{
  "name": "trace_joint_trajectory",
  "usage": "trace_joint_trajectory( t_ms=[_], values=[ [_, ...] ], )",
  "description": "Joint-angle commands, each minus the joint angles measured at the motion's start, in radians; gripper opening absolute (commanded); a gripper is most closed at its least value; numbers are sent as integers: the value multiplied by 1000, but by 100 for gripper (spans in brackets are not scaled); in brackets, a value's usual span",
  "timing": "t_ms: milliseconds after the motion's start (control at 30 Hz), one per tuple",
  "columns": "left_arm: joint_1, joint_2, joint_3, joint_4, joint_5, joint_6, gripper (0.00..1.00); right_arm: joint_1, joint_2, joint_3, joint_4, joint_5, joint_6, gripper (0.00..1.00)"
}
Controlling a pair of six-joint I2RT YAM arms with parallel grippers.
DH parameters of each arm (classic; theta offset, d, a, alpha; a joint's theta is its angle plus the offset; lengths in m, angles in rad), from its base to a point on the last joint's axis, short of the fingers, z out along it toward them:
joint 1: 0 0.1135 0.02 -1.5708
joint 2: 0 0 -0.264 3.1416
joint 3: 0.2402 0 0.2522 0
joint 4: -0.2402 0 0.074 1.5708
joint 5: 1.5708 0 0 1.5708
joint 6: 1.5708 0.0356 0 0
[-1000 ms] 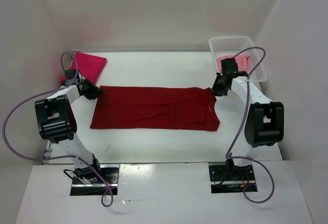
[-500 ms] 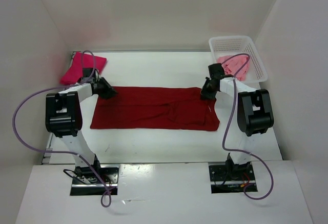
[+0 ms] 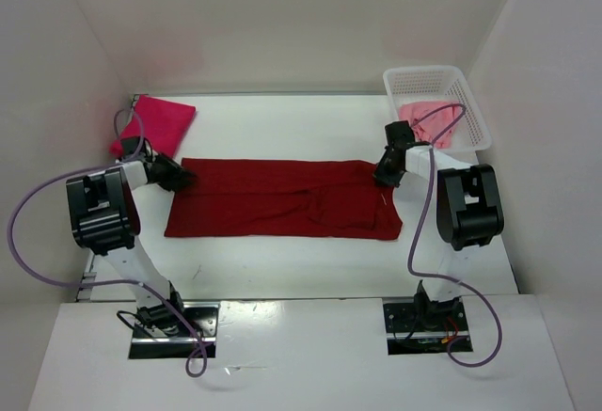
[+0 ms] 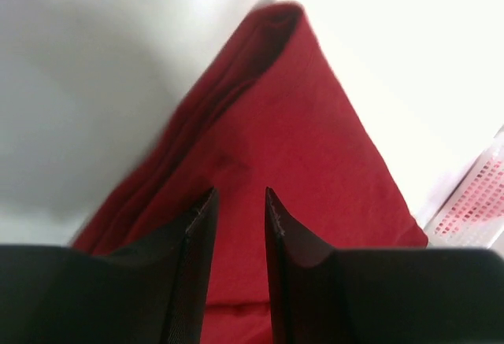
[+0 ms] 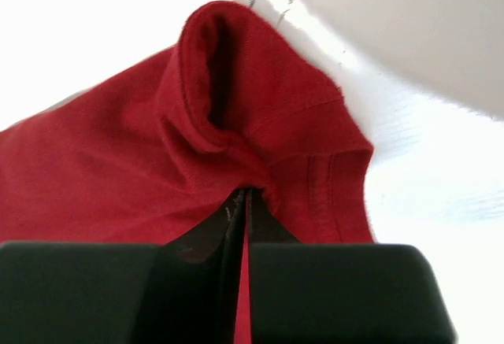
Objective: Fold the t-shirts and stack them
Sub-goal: Fold the other side of the tshirt into a rectangle, then rotate the tshirt 90 degrees
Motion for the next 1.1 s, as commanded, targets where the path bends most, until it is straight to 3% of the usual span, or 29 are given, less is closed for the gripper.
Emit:
trace_joint_trajectory(
  t_ms=[0, 100, 200, 267, 300, 333, 433, 567, 700, 867, 900, 933, 1033, 1067],
  values=[
    [13, -155, -43, -16, -12, -7, 38, 3, -119, 17, 6, -14, 6, 12],
    [-7, -247, -43, -14, -36, -7, 38, 24, -180, 67, -41, -23, -3, 24],
    [-118, -331, -20, -14, -60, 36, 34, 67, -217, 77, -60, -85, -25, 28],
    [-188, -332, 0, -35, -69, 97, 25, 111, -208, 56, -60, -126, -25, 17],
    [-252, -332, 27, -58, -81, 118, 21, 160, -208, 39, -36, -144, -25, 5],
    [-281, -341, 37, -59, -90, 135, 18, 185, -208, 16, -14, -158, -7, 2],
    [-347, -351, 49, -103, -127, 188, 8, 233, -187, -76, 38, -169, 47, 0],
    [-347, -382, -3, -134, -127, 224, 5, 244, -96, -87, 78, -136, 56, 0],
    [-347, -414, -14, -155, -118, 244, 5, 244, 17, 1, 78, -92, 56, 0],
    [-395, -437, 6, -218, -55, 254, 5, 216, 183, 179, 69, -72, 35, 0],
    [-431, -460, -3, -227, -55, 234, 7, 216, 350, 388, 31, -88, 15, 0],
    [-432, -474, -3, -227, -43, 234, 7, 216, 352, 390, 17, -88, 15, 0],
    [-446, -503, -29, -236, -34, 211, 8, 216, 575, 737, -55, -131, -3, 0],
    [-446, -514, -46, -237, -34, 197, 8, 227, 700, 972, -136, -144, -3, 0]
  ],
)
